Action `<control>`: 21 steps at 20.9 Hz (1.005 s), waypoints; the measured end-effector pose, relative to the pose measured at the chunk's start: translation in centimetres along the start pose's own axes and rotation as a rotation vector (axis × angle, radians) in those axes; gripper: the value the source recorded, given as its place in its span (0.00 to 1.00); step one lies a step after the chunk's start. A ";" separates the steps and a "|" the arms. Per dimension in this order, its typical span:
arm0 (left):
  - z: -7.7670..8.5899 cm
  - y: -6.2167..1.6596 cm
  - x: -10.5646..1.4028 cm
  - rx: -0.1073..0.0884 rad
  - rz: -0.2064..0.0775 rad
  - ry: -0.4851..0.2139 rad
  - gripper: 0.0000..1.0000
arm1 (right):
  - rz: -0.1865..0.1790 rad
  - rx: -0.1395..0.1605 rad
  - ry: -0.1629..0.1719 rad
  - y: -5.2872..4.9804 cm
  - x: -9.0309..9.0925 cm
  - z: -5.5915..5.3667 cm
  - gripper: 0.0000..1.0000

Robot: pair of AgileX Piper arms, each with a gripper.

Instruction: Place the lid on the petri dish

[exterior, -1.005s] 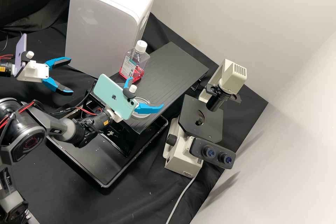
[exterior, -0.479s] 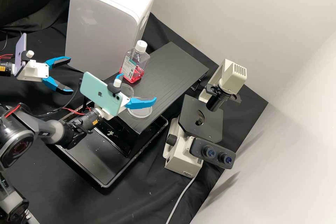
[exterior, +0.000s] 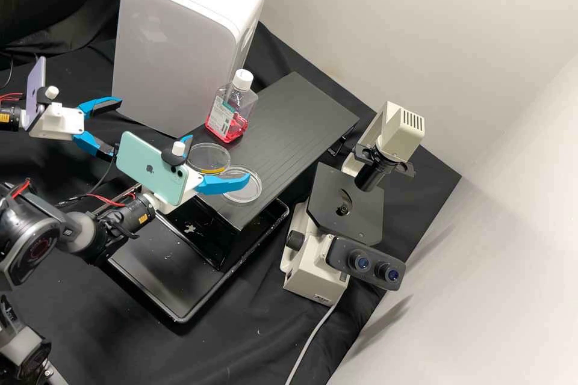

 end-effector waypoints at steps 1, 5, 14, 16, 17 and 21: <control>0.0 0.00 0.0 0.000 0.000 0.000 1.00 | -0.012 -0.002 -0.008 -0.3 -0.2 0.2 1.00; 0.0 0.01 0.0 -0.007 0.000 0.002 1.00 | -0.028 -0.004 -0.010 -1.3 -0.6 0.3 1.00; 0.0 0.01 0.0 -0.007 0.000 0.002 1.00 | -0.039 -0.021 -0.009 -2.1 -0.6 0.2 1.00; 0.0 0.01 0.0 -0.007 0.000 0.002 1.00 | -0.038 -0.033 -0.011 -2.1 -0.6 0.2 1.00; 0.0 0.01 0.0 -0.007 0.000 0.002 1.00 | -0.037 -0.038 -0.013 -2.0 -0.6 0.3 1.00; 0.0 0.01 0.0 -0.007 0.000 0.002 1.00 | -0.027 -0.039 -0.009 -1.9 -0.3 0.1 1.00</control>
